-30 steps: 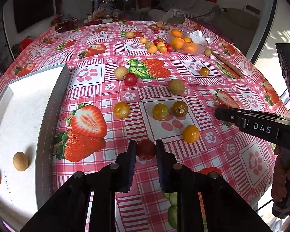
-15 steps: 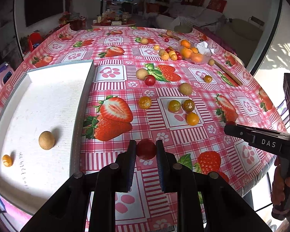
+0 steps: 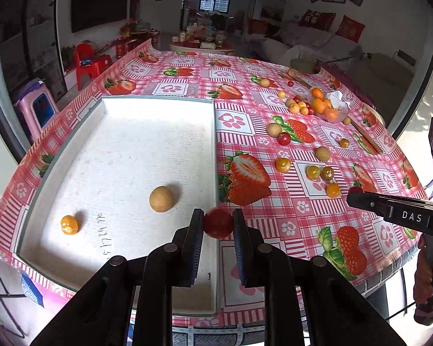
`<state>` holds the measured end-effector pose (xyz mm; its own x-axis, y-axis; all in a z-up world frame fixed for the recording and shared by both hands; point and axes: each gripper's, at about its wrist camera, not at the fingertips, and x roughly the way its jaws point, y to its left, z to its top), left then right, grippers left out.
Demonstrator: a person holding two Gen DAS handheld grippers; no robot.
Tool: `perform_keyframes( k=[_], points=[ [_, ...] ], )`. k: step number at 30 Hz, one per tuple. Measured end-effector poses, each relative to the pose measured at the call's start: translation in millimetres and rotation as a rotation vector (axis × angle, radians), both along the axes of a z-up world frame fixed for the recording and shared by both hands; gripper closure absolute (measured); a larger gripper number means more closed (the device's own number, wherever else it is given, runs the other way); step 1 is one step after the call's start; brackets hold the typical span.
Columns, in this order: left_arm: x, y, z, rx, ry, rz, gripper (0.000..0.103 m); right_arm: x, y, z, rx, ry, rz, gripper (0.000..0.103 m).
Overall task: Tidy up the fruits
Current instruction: 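Carry both red tomatoes into the white tray and open both grippers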
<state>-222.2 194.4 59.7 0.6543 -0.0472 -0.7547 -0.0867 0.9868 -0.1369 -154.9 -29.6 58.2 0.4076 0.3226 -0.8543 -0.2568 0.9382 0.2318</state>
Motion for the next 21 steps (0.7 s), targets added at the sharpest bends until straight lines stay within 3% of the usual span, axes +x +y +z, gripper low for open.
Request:
perform_keyframes(
  k=[12, 21],
  points=[
    [24, 79, 0, 0.07, 0.009, 0.114, 0.081, 21, 112, 16, 0.035, -0.003, 0.18, 0.08],
    [53, 116, -23, 0.057, 0.103, 0.18, 0.081, 50, 185, 5, 0.007, 0.023, 0.275, 0.08]
  ],
)
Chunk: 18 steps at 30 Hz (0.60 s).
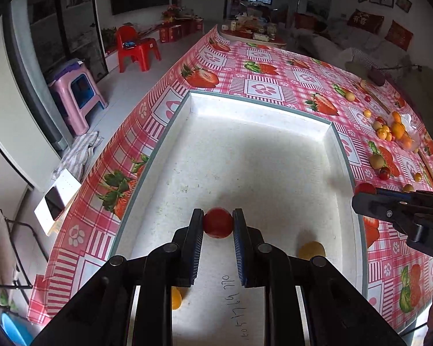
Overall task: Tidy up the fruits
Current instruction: 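Carry both red tomatoes into the white tray and open both grippers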
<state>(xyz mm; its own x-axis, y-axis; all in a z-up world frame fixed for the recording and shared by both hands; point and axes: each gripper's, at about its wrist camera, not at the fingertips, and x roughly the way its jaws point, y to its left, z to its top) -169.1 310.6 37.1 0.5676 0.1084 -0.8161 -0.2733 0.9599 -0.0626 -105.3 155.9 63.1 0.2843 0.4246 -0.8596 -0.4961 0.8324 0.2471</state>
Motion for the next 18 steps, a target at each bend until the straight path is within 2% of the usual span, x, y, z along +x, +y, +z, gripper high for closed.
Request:
perform_keyframes(
  k=[3, 12, 16, 18],
  points=[
    [5, 6, -6, -0.017, 0.028, -0.005, 0.081, 9, 20, -9, -0.017, 0.015, 0.021, 0.08],
    [15, 6, -14, 0.021, 0.076, -0.016, 0.081, 30, 51, -40, -0.07, 0.069, 0.036, 0.08],
    [18, 5, -18, 0.06, 0.097, -0.014, 0.078, 32, 55, -40, -0.091, 0.044, 0.041, 0.08],
    [17, 3, -17, 0.087, 0.091, -0.007, 0.048, 33, 54, -40, -0.085, 0.05, 0.04, 0.078]
  ],
)
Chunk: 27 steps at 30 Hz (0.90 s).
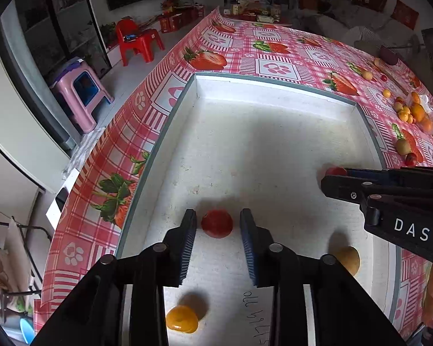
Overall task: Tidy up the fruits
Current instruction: 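Carry both red tomatoes into the white tray and open both grippers, then grasp a yellow cherry tomato with the left gripper while the right grasps a brown fruit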
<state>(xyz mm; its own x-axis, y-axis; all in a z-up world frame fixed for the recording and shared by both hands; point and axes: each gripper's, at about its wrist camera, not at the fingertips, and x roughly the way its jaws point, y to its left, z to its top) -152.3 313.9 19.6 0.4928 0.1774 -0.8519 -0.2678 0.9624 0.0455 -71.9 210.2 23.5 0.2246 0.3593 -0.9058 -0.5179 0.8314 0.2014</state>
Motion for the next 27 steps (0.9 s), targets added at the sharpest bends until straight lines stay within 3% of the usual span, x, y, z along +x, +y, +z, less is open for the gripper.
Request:
perform_keyframes(
  k=[1, 4, 6, 9, 15, 27],
  points=[
    [-2, -1, 1, 0.012, -0.014, 0.005, 0.027, 1, -1, 1, 0.006, 0.006, 0.0, 0.077],
    [-5, -2, 5, 0.021, -0.035, -0.001, 0.026, 1, -4, 5, 0.036, 0.012, -0.002, 0.059],
    [-5, -1, 6, 0.008, -0.028, -0.003, 0.026, -2, -9, 14, 0.054, -0.013, -0.009, 0.04],
    [-7, -4, 10, -0.001, -0.032, -0.001, 0.026, -7, -18, 29, 0.098, -0.033, -0.025, 0.027],
    [-14, -22, 22, 0.006, -0.051, -0.03, 0.026, -18, -52, 45, 0.136, -0.061, -0.077, 0.025],
    [-17, -102, 45, -0.012, -0.093, -0.166, 0.026, -40, -166, 41, 0.122, -0.06, -0.247, 0.025]
  ],
)
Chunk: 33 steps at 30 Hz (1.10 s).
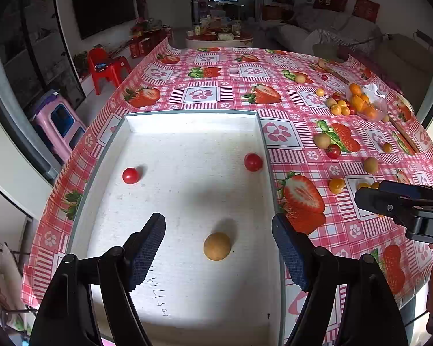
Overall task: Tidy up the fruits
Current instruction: 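Grasp a yellow cherry tomato with the left gripper while the right grasps a brown fruit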
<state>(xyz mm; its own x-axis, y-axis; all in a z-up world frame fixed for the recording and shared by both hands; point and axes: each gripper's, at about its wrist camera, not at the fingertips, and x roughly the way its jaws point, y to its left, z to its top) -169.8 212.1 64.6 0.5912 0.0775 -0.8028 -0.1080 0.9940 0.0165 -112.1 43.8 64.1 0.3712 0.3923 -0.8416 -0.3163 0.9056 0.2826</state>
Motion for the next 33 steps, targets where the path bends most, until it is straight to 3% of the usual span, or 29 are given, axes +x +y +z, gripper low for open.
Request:
perform_keyframes(
  k=[12, 18, 33],
  points=[
    [13, -89, -5, -0.016, 0.017, -0.147, 0.025, -9, -108, -12, -0.052, 0.01, -0.197, 0.025],
    [30, -109, -20, 0.008, 0.034, -0.148, 0.026, -2, -135, -17, -0.06, 0.008, -0.255, 0.025],
    [70, -110, -52, 0.029, 0.095, -0.111, 0.026, 50, -99, -34, -0.021, 0.027, -0.185, 0.026]
  ],
)
